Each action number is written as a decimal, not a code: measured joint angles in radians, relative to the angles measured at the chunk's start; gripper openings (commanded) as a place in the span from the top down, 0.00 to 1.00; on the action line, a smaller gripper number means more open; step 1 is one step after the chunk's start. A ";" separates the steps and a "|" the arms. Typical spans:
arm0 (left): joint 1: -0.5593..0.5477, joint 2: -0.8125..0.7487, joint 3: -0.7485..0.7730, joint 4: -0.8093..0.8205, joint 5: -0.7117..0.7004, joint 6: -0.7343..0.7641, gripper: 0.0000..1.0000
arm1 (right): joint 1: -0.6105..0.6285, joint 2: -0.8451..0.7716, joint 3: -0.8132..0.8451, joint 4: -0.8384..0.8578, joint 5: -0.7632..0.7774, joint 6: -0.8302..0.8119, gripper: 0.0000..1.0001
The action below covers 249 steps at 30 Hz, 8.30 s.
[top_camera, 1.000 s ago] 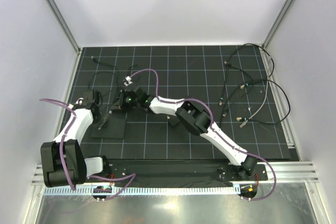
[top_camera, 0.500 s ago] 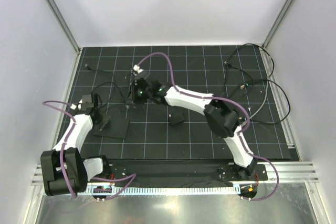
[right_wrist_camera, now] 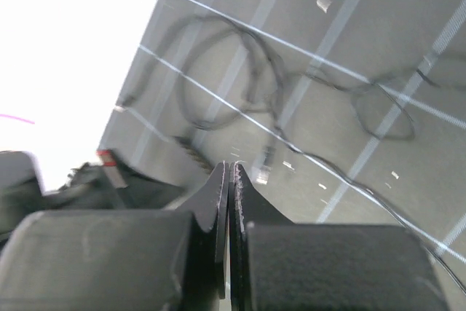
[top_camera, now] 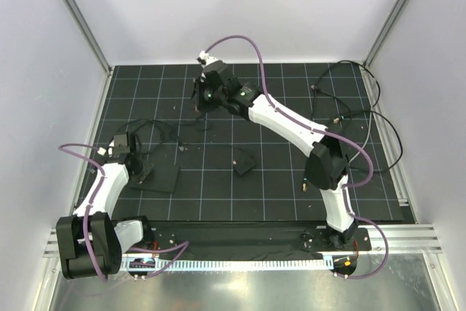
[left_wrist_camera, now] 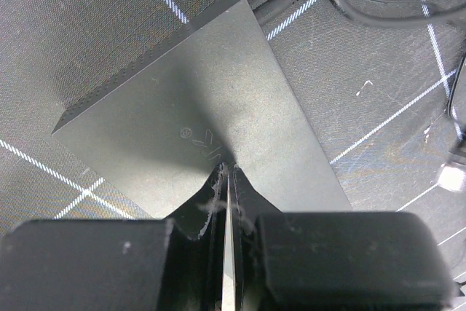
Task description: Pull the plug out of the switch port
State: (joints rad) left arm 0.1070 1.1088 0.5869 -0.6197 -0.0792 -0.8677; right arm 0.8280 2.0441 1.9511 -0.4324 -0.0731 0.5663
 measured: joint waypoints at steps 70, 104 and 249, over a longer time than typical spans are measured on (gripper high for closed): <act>-0.068 1.142 1.247 -0.422 -0.302 -0.595 0.73 | -0.007 -0.565 -0.835 0.080 -0.036 -0.138 0.61; -0.346 0.592 0.915 0.021 -1.028 -0.158 1.00 | -0.008 -0.565 -0.838 0.081 -0.035 -0.099 0.61; -0.014 -0.033 0.239 -0.329 -0.177 -0.083 0.52 | 0.021 0.120 -0.029 0.032 -0.082 -0.048 0.11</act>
State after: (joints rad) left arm 0.0925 1.0756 0.8257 -0.9485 -0.2562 -0.9504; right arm 0.8486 2.1639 1.9217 -0.4007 -0.1551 0.5179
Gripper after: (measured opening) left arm 0.479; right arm 0.908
